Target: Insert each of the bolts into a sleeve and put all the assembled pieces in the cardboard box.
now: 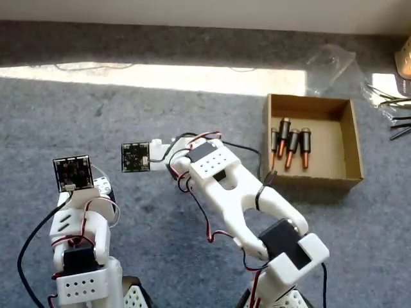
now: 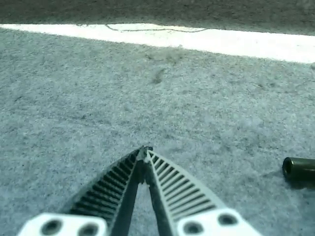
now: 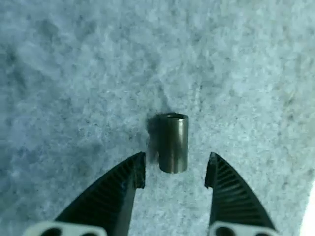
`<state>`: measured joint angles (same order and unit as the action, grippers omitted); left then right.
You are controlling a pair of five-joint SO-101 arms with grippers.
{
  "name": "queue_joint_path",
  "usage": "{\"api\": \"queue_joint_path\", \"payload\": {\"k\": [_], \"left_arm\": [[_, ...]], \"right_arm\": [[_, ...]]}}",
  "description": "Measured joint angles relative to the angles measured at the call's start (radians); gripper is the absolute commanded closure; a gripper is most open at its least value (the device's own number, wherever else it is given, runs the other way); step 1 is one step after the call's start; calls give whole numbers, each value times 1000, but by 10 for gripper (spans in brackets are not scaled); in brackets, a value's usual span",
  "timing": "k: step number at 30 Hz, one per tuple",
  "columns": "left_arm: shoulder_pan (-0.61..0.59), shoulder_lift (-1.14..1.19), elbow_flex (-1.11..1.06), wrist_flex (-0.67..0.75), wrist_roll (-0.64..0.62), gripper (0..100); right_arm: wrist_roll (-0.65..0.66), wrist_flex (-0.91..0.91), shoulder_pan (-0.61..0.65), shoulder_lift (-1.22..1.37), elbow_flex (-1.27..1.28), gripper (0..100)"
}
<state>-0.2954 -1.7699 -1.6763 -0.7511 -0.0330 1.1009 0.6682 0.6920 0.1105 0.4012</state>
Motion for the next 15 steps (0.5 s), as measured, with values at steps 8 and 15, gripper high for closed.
{"api": "queue_joint_path", "payload": {"k": [8,15], "left_arm": [[-38,0,0,0,0,986],[-72,0,0,0,0,986]], "right_arm": [[0,-20,0,97,-52,818],[0,-20,0,189,-141,818]]}}
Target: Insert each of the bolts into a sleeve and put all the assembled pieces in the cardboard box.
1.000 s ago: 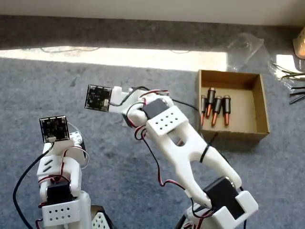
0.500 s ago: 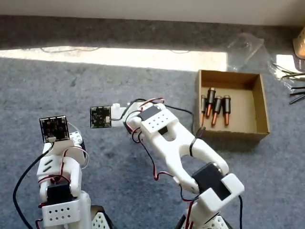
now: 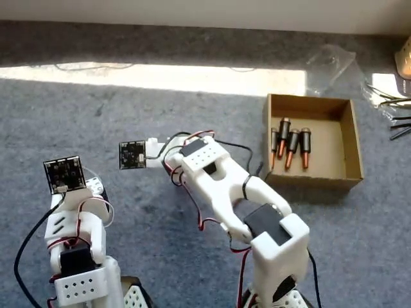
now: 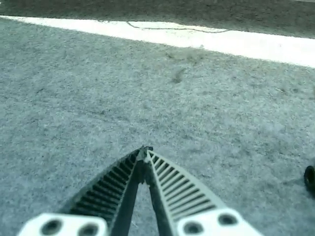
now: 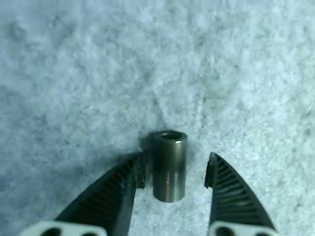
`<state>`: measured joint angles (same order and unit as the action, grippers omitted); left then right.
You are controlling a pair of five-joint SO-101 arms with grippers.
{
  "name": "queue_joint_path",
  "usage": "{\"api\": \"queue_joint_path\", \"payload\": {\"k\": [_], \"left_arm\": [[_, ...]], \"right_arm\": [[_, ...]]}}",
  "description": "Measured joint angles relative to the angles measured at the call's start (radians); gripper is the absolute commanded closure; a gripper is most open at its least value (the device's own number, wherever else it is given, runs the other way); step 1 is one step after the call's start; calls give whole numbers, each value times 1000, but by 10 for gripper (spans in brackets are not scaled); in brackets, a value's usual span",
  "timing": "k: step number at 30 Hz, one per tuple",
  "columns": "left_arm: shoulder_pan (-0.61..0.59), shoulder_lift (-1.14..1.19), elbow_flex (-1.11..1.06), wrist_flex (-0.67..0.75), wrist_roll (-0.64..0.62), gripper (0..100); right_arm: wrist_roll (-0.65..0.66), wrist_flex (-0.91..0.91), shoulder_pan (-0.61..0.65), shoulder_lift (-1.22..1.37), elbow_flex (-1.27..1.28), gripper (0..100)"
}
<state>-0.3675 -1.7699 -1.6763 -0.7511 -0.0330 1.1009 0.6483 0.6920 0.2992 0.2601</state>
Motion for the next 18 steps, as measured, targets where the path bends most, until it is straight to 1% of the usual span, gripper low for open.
{"api": "queue_joint_path", "payload": {"k": [4,9,16,18], "left_arm": [[0,0,0,0,0,986],[0,0,0,0,0,986],[0,0,0,0,0,986],[0,0,0,0,0,986]], "right_arm": [[0,0,0,49,-51,824],[0,0,0,83,-72,872],[0,0,-23,84,-74,881],[0,0,-29,84,-74,920]]}}
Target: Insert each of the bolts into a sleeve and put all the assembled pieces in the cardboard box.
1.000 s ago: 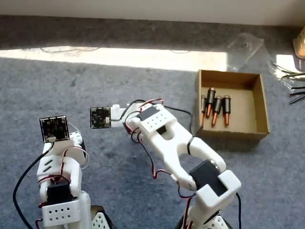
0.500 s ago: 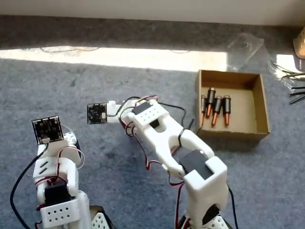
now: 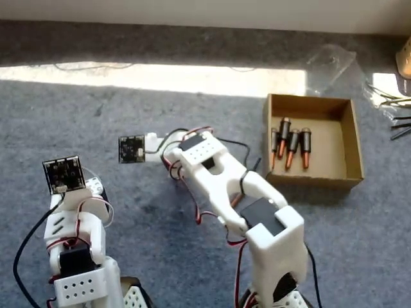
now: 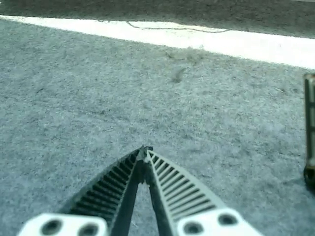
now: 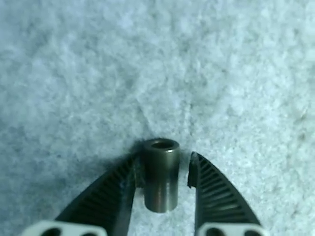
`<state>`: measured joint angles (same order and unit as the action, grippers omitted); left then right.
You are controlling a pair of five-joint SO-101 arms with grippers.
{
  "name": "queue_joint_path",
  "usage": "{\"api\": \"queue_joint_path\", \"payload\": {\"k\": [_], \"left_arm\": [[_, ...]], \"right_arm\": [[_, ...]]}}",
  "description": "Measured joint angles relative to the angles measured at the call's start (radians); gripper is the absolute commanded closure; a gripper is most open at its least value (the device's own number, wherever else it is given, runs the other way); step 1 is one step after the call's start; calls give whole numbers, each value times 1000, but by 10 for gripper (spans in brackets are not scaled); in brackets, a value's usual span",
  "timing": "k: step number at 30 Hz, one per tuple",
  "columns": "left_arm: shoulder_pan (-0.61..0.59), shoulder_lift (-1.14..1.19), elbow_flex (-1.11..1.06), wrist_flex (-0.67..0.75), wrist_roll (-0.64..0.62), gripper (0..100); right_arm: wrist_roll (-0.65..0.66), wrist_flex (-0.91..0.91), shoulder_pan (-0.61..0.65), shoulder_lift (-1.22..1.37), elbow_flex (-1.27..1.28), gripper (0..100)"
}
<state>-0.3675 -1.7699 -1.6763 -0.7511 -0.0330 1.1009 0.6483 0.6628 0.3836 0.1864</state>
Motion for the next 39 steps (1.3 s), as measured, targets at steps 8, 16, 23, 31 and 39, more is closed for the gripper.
{"api": "queue_joint_path", "payload": {"k": [8,16,23,31,39], "left_arm": [[0,0,0,3,0,986],[0,0,0,34,0,986],[0,0,0,34,0,986],[0,0,0,34,0,986],[0,0,0,34,0,986]], "right_arm": [[-152,94,-14,0,-35,993],[-420,318,-31,0,-123,993],[-697,512,-31,-3,-259,993],[-746,523,-31,-3,-259,992],[-746,486,-41,-3,-167,932]]}}
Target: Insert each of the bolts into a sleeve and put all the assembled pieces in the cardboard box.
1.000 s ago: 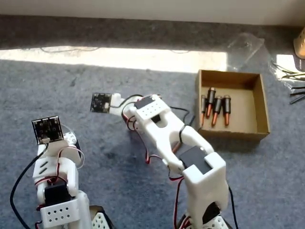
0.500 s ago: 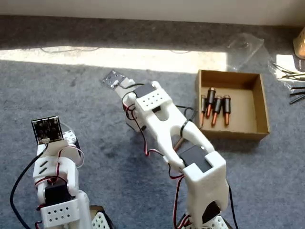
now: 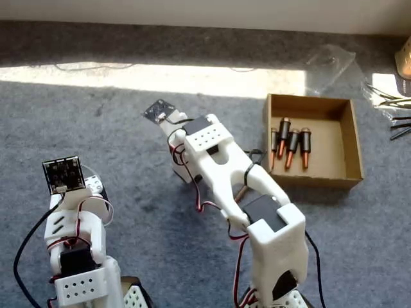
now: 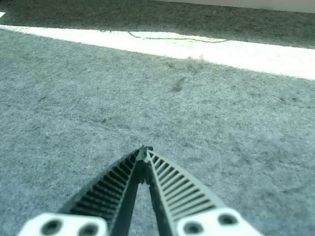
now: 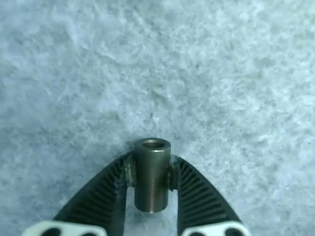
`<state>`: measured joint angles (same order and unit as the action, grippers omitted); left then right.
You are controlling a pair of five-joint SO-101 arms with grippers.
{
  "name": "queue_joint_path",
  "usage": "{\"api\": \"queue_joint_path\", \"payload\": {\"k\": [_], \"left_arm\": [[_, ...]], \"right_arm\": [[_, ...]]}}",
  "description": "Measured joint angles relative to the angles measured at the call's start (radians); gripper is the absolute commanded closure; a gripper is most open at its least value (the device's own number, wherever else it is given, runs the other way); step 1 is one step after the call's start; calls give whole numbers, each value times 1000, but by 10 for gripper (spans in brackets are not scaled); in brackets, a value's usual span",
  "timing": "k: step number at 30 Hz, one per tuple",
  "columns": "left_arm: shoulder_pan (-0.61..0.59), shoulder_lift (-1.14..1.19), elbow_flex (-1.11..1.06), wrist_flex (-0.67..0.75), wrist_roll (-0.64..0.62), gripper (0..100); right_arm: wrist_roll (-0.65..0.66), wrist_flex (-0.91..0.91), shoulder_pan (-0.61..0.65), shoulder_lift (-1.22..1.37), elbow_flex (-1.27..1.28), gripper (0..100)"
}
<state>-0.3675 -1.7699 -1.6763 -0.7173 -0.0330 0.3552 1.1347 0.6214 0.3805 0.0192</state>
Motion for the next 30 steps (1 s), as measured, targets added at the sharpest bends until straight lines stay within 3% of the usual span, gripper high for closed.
{"api": "queue_joint_path", "payload": {"k": [30], "left_arm": [[0,0,0,2,2,986]], "right_arm": [[0,-14,-3,14,69,911]]}}
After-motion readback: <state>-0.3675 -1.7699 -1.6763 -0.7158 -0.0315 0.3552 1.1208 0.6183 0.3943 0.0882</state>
